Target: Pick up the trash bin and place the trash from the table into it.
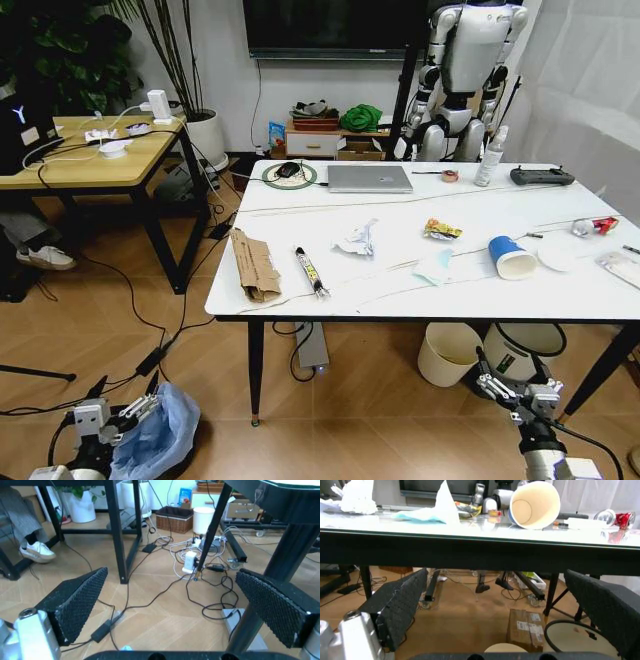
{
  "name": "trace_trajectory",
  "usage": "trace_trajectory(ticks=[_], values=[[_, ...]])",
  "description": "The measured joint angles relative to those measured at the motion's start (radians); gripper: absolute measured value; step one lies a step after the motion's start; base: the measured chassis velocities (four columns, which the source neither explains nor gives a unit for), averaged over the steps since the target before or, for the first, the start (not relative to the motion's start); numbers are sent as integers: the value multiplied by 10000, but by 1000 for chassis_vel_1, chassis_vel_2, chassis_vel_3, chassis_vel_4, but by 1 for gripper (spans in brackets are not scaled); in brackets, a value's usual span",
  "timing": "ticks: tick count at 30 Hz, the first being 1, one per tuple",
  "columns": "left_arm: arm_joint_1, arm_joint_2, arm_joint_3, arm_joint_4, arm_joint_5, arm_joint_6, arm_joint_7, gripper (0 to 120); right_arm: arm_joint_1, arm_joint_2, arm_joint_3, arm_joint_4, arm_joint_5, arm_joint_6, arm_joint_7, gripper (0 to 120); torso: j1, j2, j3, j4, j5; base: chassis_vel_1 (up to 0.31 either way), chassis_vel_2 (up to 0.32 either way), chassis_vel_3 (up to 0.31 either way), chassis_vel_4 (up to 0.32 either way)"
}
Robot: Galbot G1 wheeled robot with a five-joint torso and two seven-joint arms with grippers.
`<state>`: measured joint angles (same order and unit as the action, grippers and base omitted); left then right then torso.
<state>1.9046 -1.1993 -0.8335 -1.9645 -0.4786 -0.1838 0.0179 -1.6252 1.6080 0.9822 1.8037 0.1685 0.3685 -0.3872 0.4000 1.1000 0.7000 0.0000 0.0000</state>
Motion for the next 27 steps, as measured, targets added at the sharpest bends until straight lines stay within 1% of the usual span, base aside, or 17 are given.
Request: trace_trajectory(ticks=[7, 13, 15, 17, 21, 23, 27], values=[[-38, -20, -4, 28, 124, 15, 13, 100, -17, 29, 5, 20, 3, -11, 7, 100, -27, -56, -25, 0, 0, 0, 0, 0, 0], [-65, -47, 65, 68, 181, 22, 41, 100, -8, 18, 17, 19, 3, -26, 17, 100, -189, -420, -229, 0, 0, 0, 0, 0, 0], [-69, -48, 70, 67, 183, 23, 42, 100, -7, 17, 17, 17, 3, -26, 17, 100, -200, -445, -243, 0, 0, 0, 0, 0, 0], [-82, -55, 94, 68, 191, 33, 44, 100, -2, 14, 22, 7, 3, -28, 20, 100, -277, -612, -329, 0, 1, 0, 0, 0, 0], [-104, -64, 108, 78, 193, 41, 43, 100, 11, 11, 24, 6, 4, -41, 26, 100, -377, -838, -460, 0, 0, 0, 0, 0, 0], [-104, -67, 109, 82, 193, 41, 43, 100, 12, 10, 25, 5, 4, -43, 27, 100, -398, -890, -489, 0, 0, 0, 0, 0, 0], [-105, -75, 112, 113, 193, 41, 44, 100, 20, 7, 27, 4, 5, -55, 32, 100, -512, -1149, -635, 0, 1, 0, 0, 0, 0]])
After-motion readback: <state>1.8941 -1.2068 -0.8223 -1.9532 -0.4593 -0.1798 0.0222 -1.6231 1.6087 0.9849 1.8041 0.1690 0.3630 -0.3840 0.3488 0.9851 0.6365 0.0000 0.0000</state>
